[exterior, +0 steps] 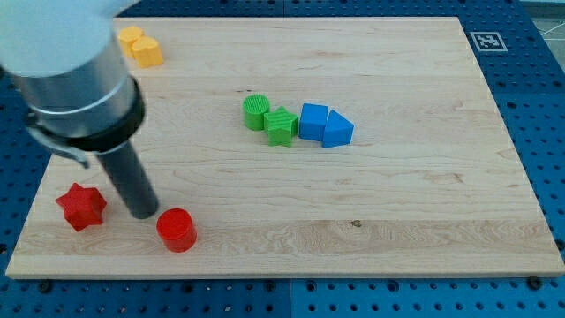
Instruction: Move your arm towards the red star
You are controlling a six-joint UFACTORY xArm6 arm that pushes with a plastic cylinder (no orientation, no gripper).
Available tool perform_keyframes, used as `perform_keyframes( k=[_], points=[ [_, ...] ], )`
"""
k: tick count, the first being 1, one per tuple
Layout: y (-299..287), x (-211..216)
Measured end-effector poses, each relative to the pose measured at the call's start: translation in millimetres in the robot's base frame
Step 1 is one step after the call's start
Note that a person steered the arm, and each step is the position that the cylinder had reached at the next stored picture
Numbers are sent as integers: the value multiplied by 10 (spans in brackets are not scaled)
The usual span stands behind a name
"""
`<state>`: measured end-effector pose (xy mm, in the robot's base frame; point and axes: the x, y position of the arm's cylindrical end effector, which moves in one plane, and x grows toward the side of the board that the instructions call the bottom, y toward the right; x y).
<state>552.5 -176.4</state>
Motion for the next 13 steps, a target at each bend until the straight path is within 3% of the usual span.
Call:
perform_keyframes(
  k=[1,2,4,5,6,13],
  points=[
    [-94,142],
    [259,493],
    [2134,488],
    [2800,383],
    [2664,639],
    [-443,652]
  ],
)
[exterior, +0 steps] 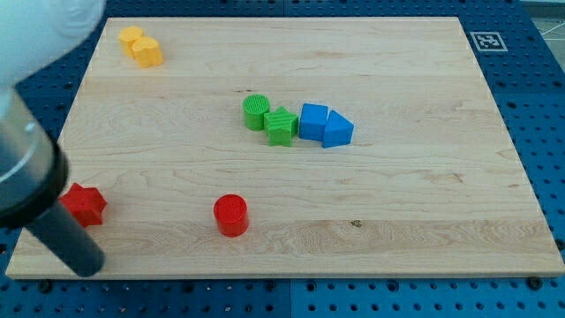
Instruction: Move your arm towards the red star
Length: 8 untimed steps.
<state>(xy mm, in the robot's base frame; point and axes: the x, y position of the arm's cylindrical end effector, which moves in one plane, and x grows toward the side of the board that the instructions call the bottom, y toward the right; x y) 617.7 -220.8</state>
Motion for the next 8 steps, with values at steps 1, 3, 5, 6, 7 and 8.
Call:
perform_keyframes(
  k=[1,3,5,6,7,8],
  points=[
    [-487,-1],
    [-836,-274],
    [-832,-402],
    [-651,-409],
    [-308,-454],
    [-69,-493]
  ],
)
